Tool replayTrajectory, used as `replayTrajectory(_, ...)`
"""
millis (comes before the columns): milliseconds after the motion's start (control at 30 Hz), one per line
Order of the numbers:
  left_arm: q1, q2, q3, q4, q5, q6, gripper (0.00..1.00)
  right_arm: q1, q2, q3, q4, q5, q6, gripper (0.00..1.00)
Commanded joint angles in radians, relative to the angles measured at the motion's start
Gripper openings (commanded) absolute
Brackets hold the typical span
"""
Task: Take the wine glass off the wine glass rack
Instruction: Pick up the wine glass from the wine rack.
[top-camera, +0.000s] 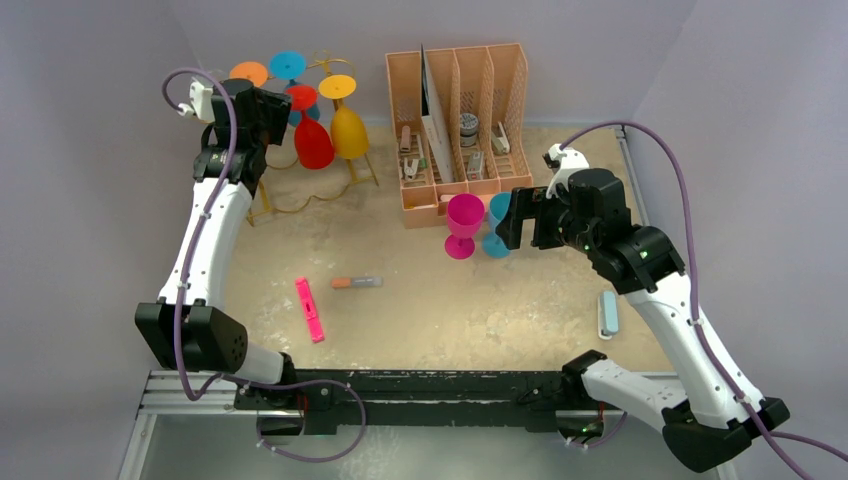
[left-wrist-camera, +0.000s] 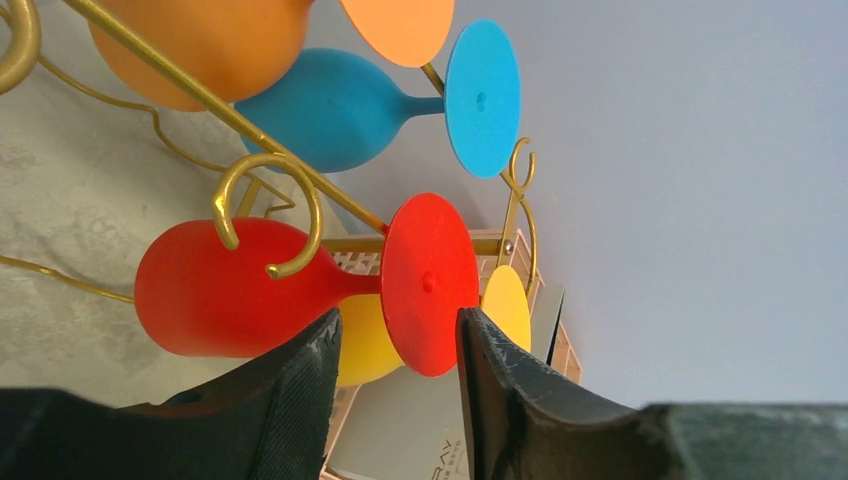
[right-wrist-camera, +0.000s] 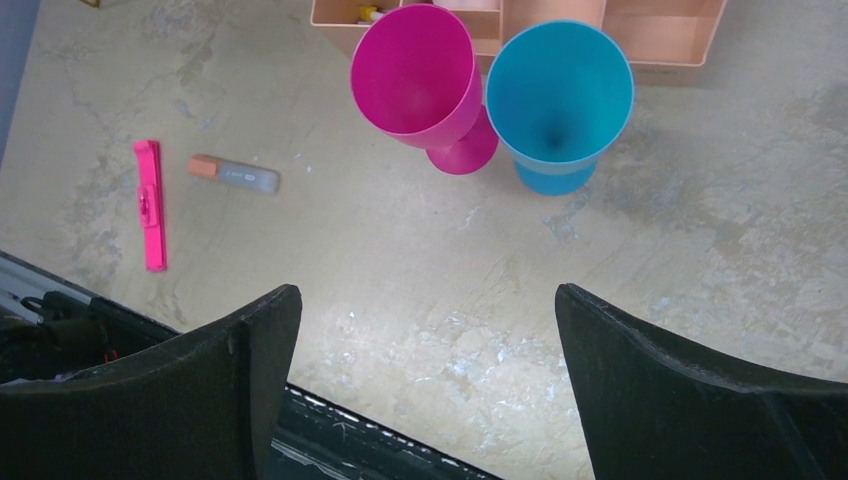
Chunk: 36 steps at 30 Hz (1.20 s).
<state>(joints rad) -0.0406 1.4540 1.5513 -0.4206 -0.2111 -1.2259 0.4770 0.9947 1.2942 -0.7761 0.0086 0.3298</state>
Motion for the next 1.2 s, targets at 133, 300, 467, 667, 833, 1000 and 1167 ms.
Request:
replayTrajectory(133, -0.026, 0.003, -0.002, 0.049, -0.034, -0.089, 0.38, -0.001, -0.012, 0.018, -0.015, 0.042, -0.02, 0.99)
replayTrajectory(300, -0.037, 0.006, -0.018, 0.057, -0.054, -0.117, 0.37, 0.0, -0.003, 0.029, -0.022, 0.041, -0.025, 0.99)
replayTrajectory(467, -0.048, -0.011, -0.039, 0.056, -0.12, -0.181, 0.36, -0.001, -0.004, 0.03, -0.023, 0.047, -0.029, 0.99)
replayTrajectory(667, -0.054, -0.013, -0.05, 0.077, -0.158, -0.218, 0.37, -0.001, 0.0, 0.027, -0.02, 0.049, -0.028, 0.99)
replayTrajectory(833, -0.061, -0.012, -0.056, 0.098, -0.172, -0.237, 0.36, -0.001, 0.004, 0.03, -0.016, 0.049, -0.026, 0.99)
replayTrajectory(1000, -0.061, 0.001, -0.053, 0.119, -0.167, -0.244, 0.37, 0.0, -0.001, 0.025, -0.014, 0.055, -0.026, 0.99)
replayTrajectory(1167, -0.061, 0.013, -0.042, 0.112, -0.162, -0.256, 0.36, 0.001, -0.014, 0.002, 0.001, 0.057, -0.027, 0.99)
